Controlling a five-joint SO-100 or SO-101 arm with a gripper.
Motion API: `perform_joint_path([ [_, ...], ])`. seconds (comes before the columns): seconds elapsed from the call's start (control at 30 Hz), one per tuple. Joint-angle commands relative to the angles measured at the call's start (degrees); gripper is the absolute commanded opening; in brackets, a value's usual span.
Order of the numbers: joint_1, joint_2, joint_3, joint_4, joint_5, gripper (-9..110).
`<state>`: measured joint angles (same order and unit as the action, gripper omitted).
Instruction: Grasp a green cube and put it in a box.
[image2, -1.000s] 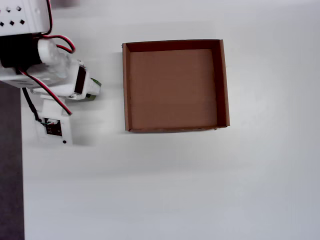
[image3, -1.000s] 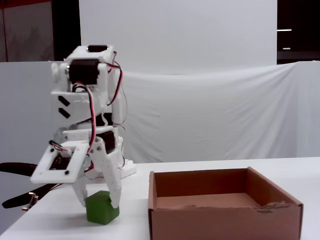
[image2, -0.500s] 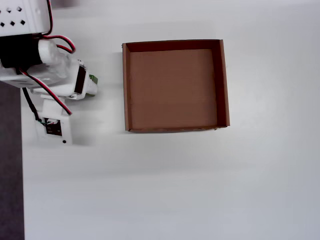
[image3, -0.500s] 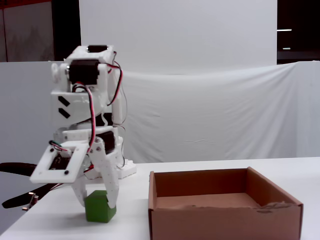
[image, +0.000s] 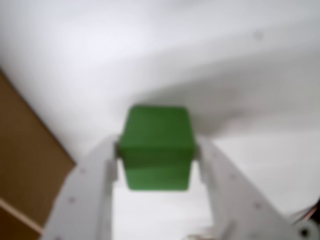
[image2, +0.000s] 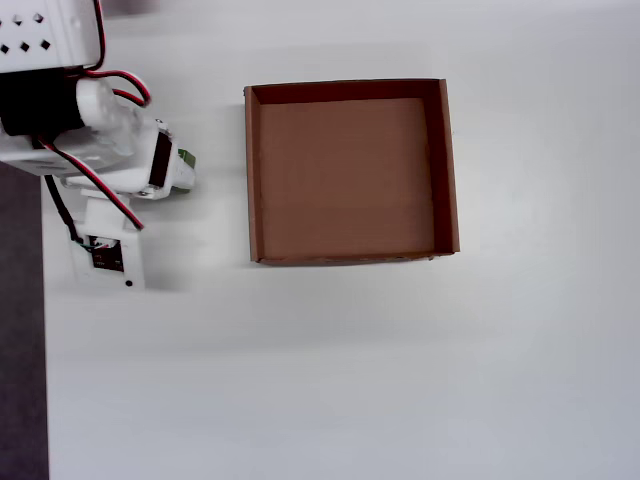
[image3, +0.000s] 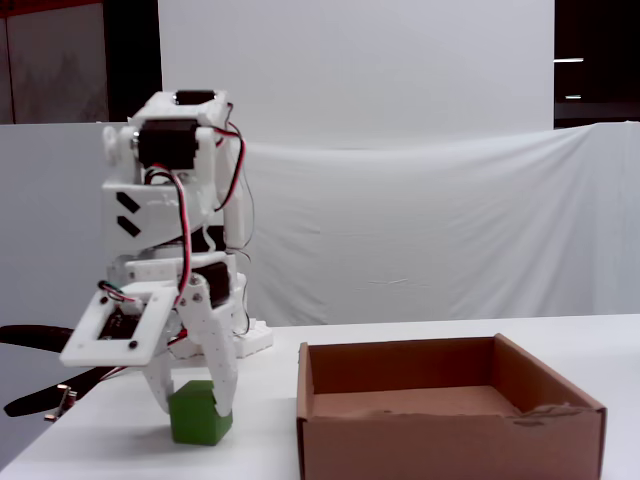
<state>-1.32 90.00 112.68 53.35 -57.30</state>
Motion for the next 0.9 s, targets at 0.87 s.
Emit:
perform_joint_path([
  [0.87,-6.0,12.0,-9.2,10.1,3.1,10],
])
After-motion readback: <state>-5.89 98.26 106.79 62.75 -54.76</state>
